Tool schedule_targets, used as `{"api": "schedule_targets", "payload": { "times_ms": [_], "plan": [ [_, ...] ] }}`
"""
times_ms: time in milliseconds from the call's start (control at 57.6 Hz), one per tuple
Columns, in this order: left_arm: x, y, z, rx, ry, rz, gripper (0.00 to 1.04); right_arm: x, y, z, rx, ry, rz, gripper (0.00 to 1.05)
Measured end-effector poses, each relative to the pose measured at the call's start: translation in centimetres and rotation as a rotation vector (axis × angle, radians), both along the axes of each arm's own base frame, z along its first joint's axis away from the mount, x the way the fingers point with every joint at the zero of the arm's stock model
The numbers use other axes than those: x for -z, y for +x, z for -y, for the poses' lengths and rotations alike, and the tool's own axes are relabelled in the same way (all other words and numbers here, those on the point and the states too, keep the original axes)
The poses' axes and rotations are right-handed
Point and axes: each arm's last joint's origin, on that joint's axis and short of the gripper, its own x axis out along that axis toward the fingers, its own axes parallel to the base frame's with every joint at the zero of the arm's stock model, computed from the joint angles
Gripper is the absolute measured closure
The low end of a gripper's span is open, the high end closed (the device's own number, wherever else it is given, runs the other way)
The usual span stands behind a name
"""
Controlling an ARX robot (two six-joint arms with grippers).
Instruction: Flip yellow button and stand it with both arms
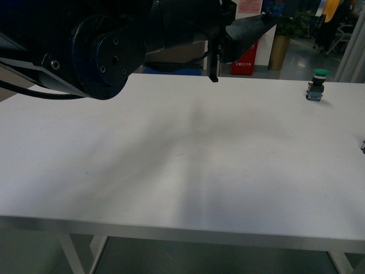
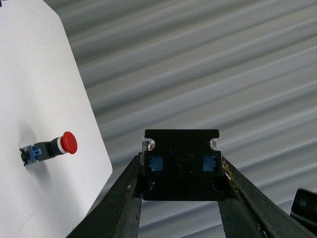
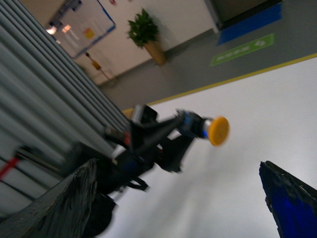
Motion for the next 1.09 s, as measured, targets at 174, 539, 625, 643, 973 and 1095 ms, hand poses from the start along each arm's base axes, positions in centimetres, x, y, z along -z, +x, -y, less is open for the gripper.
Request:
{"api": "schedule_targets", "payload": {
  "times_ms": [174, 539, 625, 643, 973, 1095],
  "plan": [
    [-0.2, -0.1, -0.1, -0.001, -0.006, 0.013, 0.68, 0.7, 3.4, 1.2, -0.022, 0.300, -0.184, 0.07],
    [-1.1, -0.4, -0.1, -0.005, -0.022, 0.040, 0.68, 8.3, 8.9, -2.0, 0.004, 0.514, -0.429, 0.07],
    [-1.1, -0.4, -0.1, -0.005, -0.022, 0.040, 0.68, 8.7, 9.6, -2.5, 0.013, 0.542, -0.416, 0.07],
    [-1.1, -0.4, -0.1, -0.004, -0.022, 0.040, 0.68, 8.7, 9.7, -2.5, 0.014, 0.544, -0.413, 0.07],
    [-1.1, -0.5, 0.1, -0.002, -0.023, 0.037, 0.68, 8.6, 10.8, -3.3, 0.033, 0.644, -0.384, 0.07],
    [-1.1, -0.5, 0.2, -0.001, -0.024, 0.039, 0.68, 8.5, 11.1, -3.6, 0.032, 0.661, -0.372, 0.07]
  ]
}}
